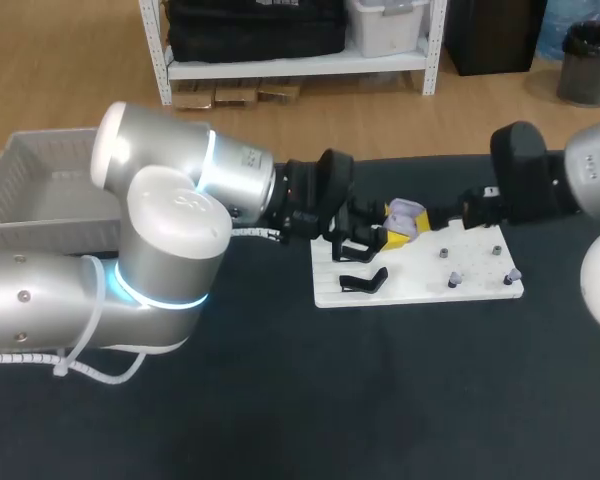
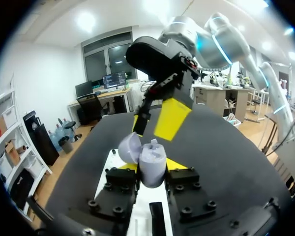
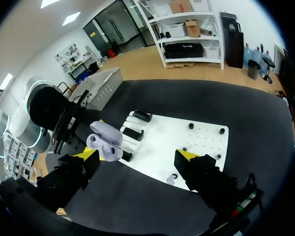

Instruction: Pick up each earbud case from the left stands, insert the matching earbuds, close the lid, and place the case in the box.

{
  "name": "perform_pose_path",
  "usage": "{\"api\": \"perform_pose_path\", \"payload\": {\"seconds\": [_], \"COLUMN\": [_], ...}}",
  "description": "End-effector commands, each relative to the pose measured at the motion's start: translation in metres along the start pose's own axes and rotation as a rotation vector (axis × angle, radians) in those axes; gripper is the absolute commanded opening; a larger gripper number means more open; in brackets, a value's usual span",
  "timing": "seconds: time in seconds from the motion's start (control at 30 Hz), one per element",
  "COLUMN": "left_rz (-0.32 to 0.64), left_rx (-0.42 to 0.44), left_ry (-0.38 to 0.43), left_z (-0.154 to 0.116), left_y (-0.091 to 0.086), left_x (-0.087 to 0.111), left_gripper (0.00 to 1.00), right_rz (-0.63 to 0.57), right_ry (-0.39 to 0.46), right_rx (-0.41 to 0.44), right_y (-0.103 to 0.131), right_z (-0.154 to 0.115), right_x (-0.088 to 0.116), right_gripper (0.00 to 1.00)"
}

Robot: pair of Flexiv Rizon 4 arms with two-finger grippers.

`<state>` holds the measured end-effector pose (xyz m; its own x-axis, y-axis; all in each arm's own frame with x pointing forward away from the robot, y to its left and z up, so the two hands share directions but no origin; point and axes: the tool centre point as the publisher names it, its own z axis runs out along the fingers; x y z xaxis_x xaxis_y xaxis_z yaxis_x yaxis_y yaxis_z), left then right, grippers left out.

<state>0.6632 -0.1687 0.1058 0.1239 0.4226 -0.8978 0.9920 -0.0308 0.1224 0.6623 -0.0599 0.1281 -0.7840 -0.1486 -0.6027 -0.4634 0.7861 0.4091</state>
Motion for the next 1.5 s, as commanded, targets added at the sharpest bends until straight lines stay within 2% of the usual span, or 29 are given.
{"api": "perform_pose_path", "payload": {"seconds": [0.03,0.1,0.13,0.27,0.33,0.47,0.6,0.77,0.9,0.97,1.03,1.5], "left_rz": [-0.013,-0.032,-0.039,-0.07,-0.091,-0.132,-0.162,-0.159,-0.141,-0.138,-0.138,-0.138], "left_rx": [-0.002,-0.005,-0.007,-0.002,-0.006,-0.014,-0.021,-0.068,-0.081,-0.081,-0.11,-0.11], "left_ry": [-0.025,-0.07,-0.092,-0.169,-0.199,-0.272,-0.292,-0.331,-0.35,-0.367,-0.369,-0.369], "left_z": [-0.005,-0.011,-0.014,-0.028,-0.033,-0.045,-0.051,-0.061,-0.056,-0.052,-0.047,-0.047], "left_y": [-0.005,-0.006,-0.006,-0.008,-0.008,-0.011,-0.015,-0.023,-0.027,-0.028,-0.028,-0.028], "left_x": [0.003,0.001,0.0,-0.005,-0.008,-0.016,-0.024,-0.039,-0.048,-0.051,-0.053,-0.053], "left_gripper": [0.0,0.0,0.0,0.0,0.0,0.0,0.0,0.0,0.0,0.0,0.0,0.0], "right_rz": [-0.03,-0.051,-0.081,-0.122,-0.115,-0.119,-0.116,-0.162,-0.167,-0.163,-0.163,-0.173], "right_ry": [0.004,0.009,0.018,0.086,0.079,0.129,0.164,0.234,0.245,0.259,0.259,0.268], "right_rx": [0.062,0.077,0.122,0.198,0.221,0.288,0.315,0.41,0.457,0.513,0.513,0.52], "right_y": [-0.001,-0.002,-0.004,-0.013,-0.022,-0.033,-0.042,-0.056,-0.069,-0.072,-0.072,-0.077], "right_z": [-0.004,-0.008,-0.01,-0.019,-0.023,-0.026,-0.029,-0.038,-0.047,-0.052,-0.052,-0.049], "right_x": [-0.001,-0.001,0.0,0.006,0.009,0.017,0.027,0.042,0.057,0.061,0.061,0.066], "right_gripper": [1.0,1.0,1.0,1.0,1.0,1.0,1.0,1.0,1.0,1.0,1.0,1.0]}}
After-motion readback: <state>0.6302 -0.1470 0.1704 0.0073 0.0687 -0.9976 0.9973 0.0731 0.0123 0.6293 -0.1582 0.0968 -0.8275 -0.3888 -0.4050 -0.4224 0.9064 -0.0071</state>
